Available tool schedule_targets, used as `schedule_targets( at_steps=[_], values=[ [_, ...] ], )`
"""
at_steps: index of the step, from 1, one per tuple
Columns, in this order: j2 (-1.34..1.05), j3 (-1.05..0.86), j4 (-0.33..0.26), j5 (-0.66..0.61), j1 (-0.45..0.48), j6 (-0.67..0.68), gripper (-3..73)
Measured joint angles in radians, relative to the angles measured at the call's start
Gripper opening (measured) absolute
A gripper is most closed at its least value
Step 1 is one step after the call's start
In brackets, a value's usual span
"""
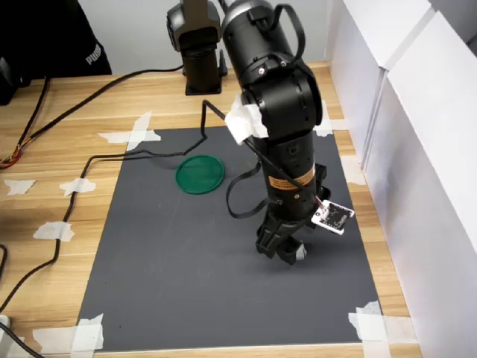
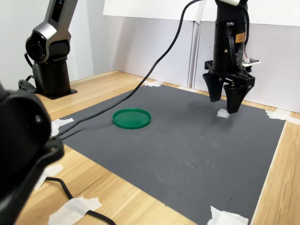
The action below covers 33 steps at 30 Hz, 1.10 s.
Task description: Grasp a white terminal and put it on the green lid.
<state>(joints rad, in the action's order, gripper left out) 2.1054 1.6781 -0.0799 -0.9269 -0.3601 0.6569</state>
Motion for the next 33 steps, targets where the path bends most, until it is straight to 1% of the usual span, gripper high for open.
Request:
schedule_targets(
  at_steps=[5, 13, 17, 20, 28, 33],
  values=[
    [0.019, 0.005, 0.025, 0.012, 0.000, -0.027, 69.4],
    [0.022, 0.005, 0.031, 0.023, 0.000, -0.031, 69.4],
    [0.023, 0.005, 0.031, 0.026, 0.000, -0.031, 67.7],
    [0.023, 0.005, 0.031, 0.026, 0.000, -0.031, 64.2],
    [0.023, 0.005, 0.031, 0.028, 0.000, -0.047, 50.1],
    [0.023, 0.005, 0.031, 0.028, 0.000, -0.061, 43.3]
  ],
)
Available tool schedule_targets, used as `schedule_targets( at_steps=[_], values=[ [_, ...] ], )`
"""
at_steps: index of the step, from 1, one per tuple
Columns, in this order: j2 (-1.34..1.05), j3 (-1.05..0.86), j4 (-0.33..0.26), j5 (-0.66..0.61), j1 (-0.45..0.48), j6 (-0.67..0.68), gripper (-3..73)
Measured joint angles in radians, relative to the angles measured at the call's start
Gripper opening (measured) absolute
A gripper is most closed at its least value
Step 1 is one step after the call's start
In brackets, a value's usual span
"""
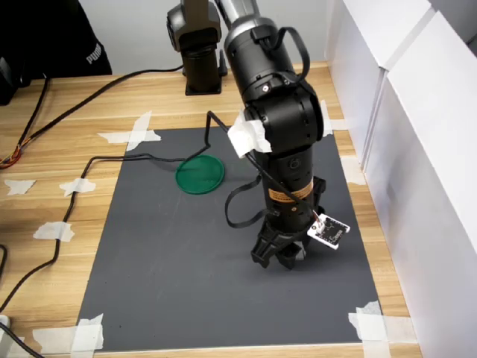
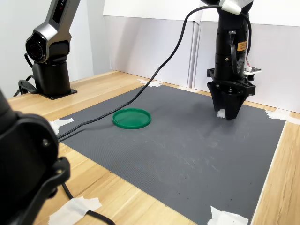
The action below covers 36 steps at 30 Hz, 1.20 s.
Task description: Grasp a white terminal and put it on the green lid.
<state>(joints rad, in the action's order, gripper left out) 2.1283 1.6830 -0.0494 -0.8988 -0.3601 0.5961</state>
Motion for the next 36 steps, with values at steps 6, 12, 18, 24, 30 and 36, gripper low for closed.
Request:
schedule_targets(
  at_steps=[6, 12, 18, 24, 30, 36],
  values=[
    [0.000, 0.000, 0.000, 0.000, 0.000, -0.001, 38.6],
    [0.000, 0.000, 0.000, -0.002, 0.000, -0.001, 36.9],
    [-0.025, 0.000, 0.000, -0.036, 0.000, -0.005, 36.9],
    [-0.113, 0.000, 0.000, -0.086, 0.000, -0.005, 36.9],
    [-0.173, 0.000, 0.001, -0.180, 0.000, -0.007, 36.9],
    [-0.247, -0.040, 0.001, -0.229, 0.000, -0.022, 36.9]
  ],
)
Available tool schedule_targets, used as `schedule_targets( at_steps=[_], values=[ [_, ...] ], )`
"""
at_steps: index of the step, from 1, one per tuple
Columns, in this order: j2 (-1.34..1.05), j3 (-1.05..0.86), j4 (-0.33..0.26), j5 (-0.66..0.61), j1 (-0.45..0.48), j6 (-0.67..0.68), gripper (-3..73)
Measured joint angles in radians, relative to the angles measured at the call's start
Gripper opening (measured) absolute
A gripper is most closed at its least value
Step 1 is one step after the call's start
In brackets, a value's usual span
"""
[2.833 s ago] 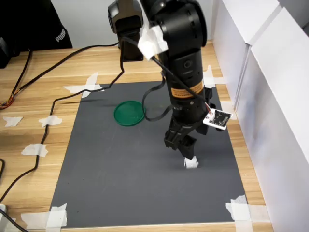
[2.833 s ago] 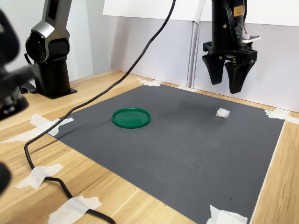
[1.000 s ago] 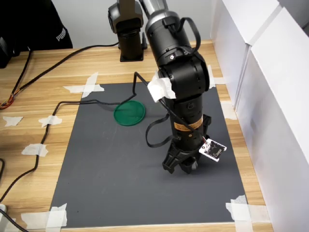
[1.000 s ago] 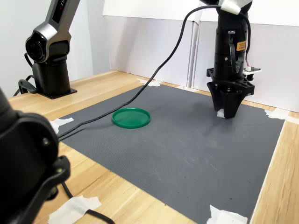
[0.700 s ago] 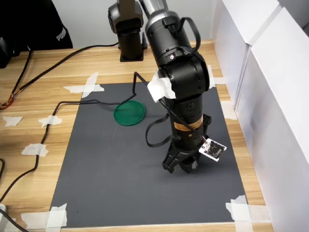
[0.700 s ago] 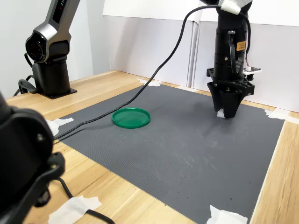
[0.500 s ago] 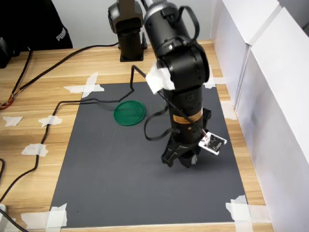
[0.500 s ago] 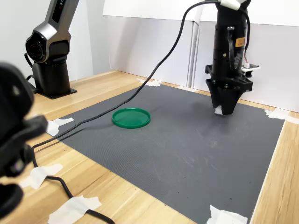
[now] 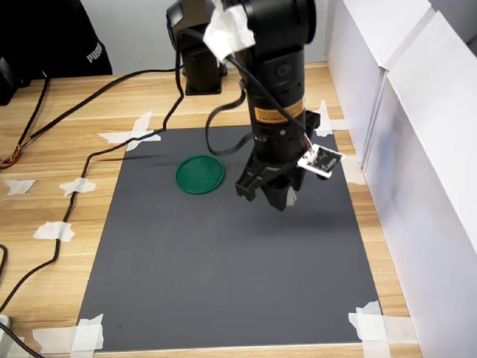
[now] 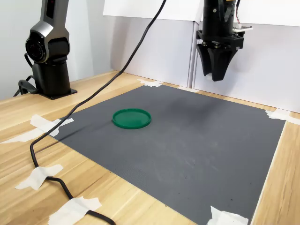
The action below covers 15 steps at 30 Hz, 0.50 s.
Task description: Grasp a white terminal and put it on the green lid.
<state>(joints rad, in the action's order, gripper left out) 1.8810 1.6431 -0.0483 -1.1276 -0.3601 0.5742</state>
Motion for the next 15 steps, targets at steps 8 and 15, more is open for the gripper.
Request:
schedule_targets(
  at_steps=[8, 15],
  values=[
    [-0.153, -0.162, -0.003, 0.061, 0.000, -0.008, 36.9],
    [-0.216, -0.342, 0.060, 0.132, 0.002, -0.053, 36.9]
  ],
)
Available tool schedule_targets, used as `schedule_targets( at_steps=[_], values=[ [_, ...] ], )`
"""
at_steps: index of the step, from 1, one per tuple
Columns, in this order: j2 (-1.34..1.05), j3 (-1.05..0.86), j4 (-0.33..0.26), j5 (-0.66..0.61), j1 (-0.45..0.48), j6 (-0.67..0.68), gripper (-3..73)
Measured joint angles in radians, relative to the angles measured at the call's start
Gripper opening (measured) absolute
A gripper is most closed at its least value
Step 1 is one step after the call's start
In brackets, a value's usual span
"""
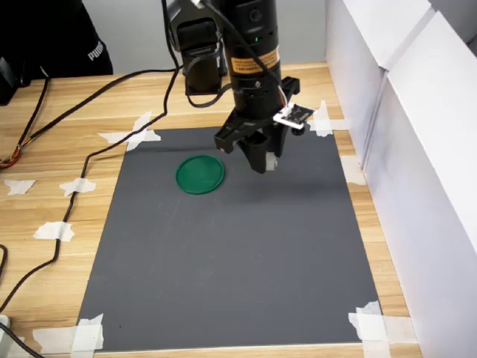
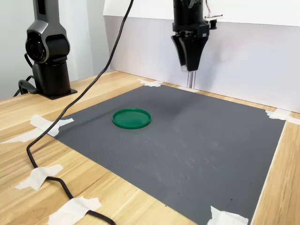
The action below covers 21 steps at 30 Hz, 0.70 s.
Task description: Grasp a white terminal and put it on the green lid.
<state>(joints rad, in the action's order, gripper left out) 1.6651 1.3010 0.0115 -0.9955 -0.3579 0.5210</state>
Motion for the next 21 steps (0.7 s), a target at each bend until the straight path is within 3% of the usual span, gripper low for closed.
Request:
schedule_targets(
  at_steps=[6, 21],
  values=[
    [-0.036, -0.111, 0.013, 0.076, 0.078, -0.032, 36.9],
    [-0.088, -0.296, 0.007, 0.187, 0.243, 0.097, 36.9]
  ],
)
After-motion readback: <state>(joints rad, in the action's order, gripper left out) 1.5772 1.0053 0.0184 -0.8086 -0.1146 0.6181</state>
